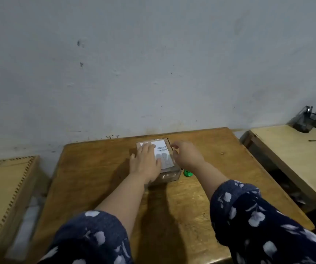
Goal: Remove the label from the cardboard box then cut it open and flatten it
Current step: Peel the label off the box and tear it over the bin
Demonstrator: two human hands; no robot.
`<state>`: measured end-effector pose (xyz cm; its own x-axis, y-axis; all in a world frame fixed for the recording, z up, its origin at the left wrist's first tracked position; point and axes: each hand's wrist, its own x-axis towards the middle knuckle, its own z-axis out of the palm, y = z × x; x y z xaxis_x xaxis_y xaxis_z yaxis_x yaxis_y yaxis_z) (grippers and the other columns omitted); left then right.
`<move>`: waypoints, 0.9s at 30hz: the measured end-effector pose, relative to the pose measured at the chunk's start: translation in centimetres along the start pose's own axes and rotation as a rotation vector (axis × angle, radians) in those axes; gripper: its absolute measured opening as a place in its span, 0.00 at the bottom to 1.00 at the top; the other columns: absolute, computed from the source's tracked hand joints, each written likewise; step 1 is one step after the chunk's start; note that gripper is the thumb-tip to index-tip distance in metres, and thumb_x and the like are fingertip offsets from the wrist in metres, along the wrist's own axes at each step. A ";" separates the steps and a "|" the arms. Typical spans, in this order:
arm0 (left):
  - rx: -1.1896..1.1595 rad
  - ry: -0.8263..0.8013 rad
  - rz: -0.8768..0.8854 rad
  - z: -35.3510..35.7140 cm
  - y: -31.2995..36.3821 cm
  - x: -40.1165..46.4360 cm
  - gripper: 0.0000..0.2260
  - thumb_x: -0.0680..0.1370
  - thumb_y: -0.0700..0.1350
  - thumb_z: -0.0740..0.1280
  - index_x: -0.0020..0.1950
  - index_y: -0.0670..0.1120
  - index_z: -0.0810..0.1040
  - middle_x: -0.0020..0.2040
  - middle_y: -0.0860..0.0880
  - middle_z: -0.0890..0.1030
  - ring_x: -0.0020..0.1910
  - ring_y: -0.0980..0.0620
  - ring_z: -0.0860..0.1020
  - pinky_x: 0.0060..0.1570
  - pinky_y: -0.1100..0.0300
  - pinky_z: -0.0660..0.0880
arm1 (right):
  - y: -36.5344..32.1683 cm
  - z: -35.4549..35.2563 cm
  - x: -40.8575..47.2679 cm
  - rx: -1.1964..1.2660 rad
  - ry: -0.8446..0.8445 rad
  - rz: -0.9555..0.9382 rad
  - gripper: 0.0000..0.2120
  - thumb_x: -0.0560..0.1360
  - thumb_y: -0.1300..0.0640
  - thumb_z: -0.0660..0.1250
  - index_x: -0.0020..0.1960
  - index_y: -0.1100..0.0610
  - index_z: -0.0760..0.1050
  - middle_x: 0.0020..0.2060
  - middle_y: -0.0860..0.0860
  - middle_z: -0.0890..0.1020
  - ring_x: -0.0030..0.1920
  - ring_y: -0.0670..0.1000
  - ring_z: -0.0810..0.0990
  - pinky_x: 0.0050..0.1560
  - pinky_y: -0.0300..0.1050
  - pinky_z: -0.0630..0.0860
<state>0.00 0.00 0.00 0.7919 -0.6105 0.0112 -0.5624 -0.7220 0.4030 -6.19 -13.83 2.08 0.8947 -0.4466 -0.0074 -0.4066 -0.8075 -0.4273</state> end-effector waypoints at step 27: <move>0.125 0.001 -0.228 6.5 -2.9 3.7 0.41 0.75 0.71 0.48 0.78 0.47 0.41 0.78 0.52 0.37 0.75 0.55 0.33 0.73 0.39 0.40 | 2.7 5.3 11.4 0.050 0.012 -0.019 0.07 0.76 0.56 0.65 0.45 0.57 0.80 0.48 0.53 0.81 0.52 0.56 0.77 0.53 0.56 0.75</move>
<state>3.00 -2.29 -7.08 0.9019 -0.4269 -0.0659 -0.3941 -0.8756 0.2793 3.94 -19.07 -3.93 0.8997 -0.4363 0.0117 -0.3798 -0.7959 -0.4715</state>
